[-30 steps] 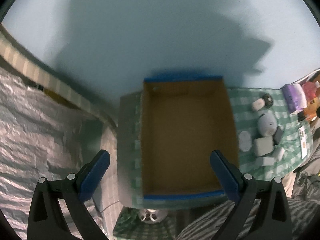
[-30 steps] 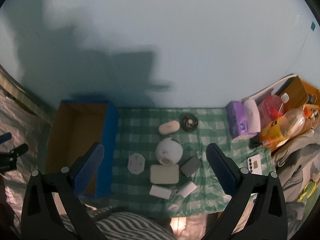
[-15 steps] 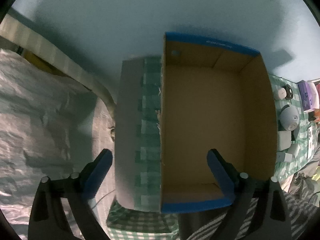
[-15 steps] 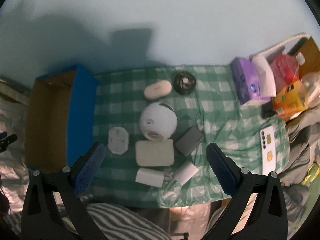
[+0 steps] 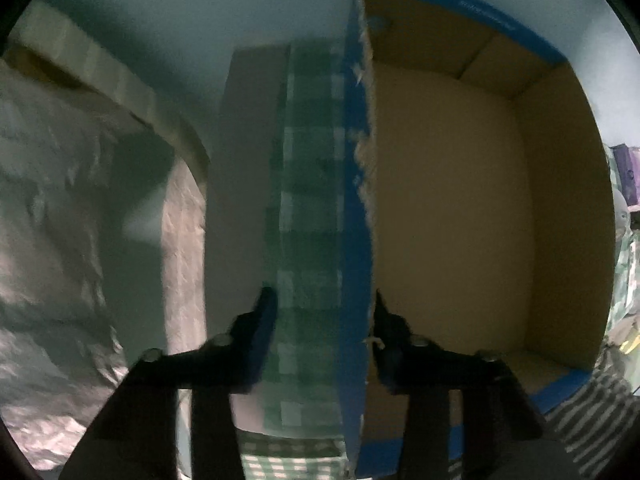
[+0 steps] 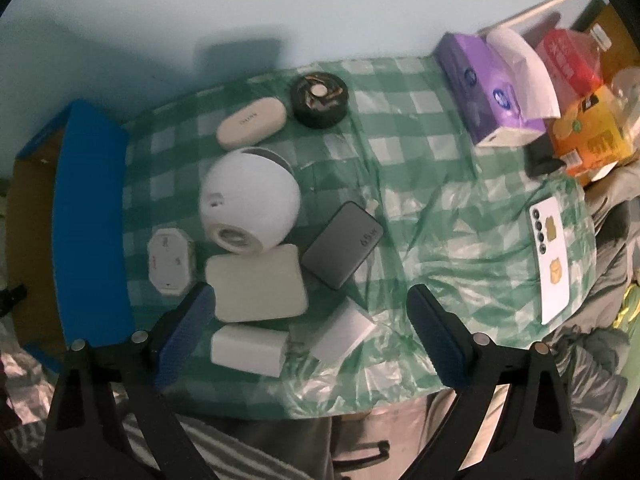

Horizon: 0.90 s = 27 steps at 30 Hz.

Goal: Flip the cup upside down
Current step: 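Lower the left gripper onto the cardboard box wall and clamp it, then grasp the white charger with the right gripper and lift it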

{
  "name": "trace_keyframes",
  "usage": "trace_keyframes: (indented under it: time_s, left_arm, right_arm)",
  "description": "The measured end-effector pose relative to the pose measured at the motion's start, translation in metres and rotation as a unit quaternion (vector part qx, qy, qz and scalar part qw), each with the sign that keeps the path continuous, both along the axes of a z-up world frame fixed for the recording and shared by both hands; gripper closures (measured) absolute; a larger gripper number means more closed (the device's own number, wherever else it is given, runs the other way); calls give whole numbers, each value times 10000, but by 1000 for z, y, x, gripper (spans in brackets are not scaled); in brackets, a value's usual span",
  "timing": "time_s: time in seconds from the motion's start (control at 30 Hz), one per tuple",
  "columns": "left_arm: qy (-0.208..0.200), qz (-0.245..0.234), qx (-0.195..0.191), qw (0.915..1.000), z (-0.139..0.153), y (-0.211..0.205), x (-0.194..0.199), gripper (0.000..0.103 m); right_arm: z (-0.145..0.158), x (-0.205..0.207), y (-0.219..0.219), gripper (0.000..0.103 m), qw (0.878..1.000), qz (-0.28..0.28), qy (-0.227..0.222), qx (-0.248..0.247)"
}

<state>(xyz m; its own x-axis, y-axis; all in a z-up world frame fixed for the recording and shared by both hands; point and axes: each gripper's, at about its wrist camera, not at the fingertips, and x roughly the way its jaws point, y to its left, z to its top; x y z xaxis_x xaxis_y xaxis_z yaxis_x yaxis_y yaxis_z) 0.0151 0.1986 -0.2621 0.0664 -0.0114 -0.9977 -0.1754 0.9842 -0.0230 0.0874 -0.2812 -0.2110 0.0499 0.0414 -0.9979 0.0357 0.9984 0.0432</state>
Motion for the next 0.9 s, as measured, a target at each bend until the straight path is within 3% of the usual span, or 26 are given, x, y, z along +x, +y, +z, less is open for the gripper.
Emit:
trace_keyframes:
  time_s: [0.13,0.33,0.43,0.5,0.57,0.9]
  left_arm:
    - [-76,-53,-74,9999,-3,-2,-2,73]
    - [-4,-147,-83,9999,-8,-3,1,78]
    - [35,-149,-117,9998,-10,-1,2,80]
    - [39,-173,-135,9998,-10,-1,3,81]
    - [31,-197,-132,9997,-10,-1,3,81]
    - [57,-127,-114,9998,-11,-7,1,81]
  right_arm:
    - [-12,-3,-10,7,9999,-47,67,-109]
    - [-37,-14,-27,19,9983,-410,399,82]
    - [-50,-18,-30,28,9968,-570,541,147]
    - [-58,-20,-32,39,9955,-668,607,271]
    - [-66,-21,-32,42,9941,-774,676,347]
    - [-101,-23,-30,77,9916,-891,934,113]
